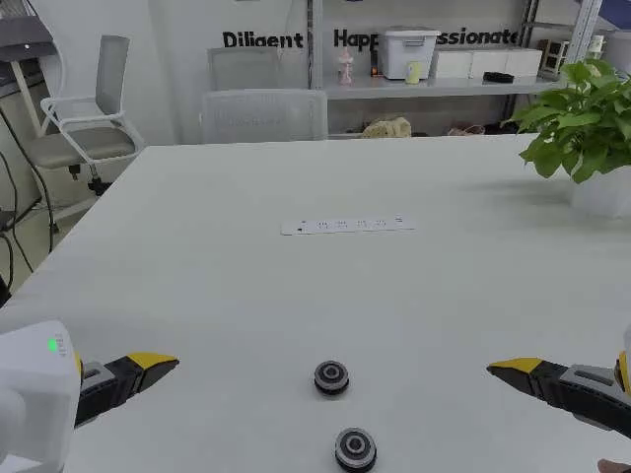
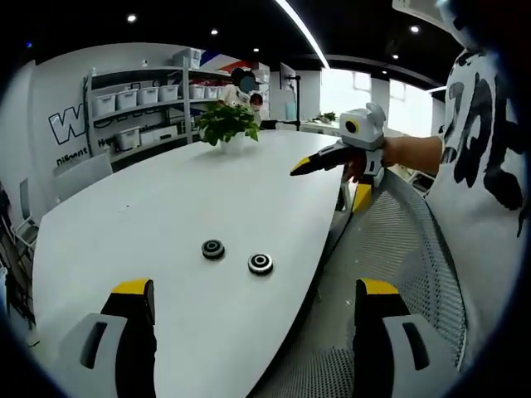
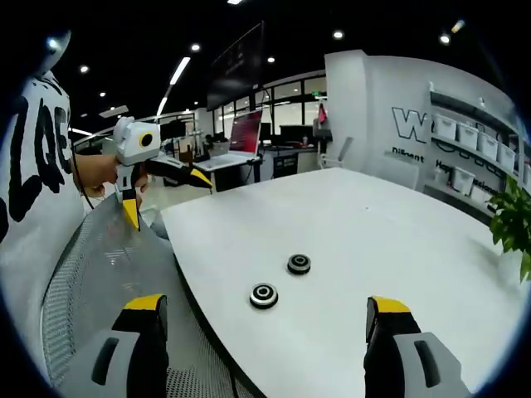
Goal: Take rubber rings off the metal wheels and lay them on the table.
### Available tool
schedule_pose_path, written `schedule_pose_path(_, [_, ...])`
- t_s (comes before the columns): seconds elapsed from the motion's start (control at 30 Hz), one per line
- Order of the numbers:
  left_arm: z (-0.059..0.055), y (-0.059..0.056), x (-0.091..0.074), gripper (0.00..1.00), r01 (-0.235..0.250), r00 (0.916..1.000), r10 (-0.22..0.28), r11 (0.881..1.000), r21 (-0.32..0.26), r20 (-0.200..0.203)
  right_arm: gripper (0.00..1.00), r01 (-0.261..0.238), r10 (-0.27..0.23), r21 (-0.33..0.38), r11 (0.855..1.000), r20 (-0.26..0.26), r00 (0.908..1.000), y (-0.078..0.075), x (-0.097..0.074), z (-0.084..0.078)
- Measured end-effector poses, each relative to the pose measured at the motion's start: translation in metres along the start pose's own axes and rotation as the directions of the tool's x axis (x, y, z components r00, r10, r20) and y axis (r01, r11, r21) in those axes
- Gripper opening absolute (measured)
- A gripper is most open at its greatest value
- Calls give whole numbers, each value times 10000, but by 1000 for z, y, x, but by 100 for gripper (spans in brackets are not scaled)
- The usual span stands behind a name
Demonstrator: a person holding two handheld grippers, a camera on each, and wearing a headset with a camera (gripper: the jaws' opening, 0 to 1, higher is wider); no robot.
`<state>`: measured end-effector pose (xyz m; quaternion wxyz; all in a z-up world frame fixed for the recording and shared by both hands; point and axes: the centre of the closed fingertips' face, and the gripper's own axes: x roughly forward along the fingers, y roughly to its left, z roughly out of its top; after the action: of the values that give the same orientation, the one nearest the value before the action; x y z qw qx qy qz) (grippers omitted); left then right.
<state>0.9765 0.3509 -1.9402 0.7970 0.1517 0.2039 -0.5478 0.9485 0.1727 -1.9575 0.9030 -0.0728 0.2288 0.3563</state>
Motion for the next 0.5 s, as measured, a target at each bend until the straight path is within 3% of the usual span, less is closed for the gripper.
schedule_pose_path(0.5, [-2,1,-7,99,-65,10000,65,9999,-120,72,99,-171,170,-164,9997,-86,9998,5,4,2])
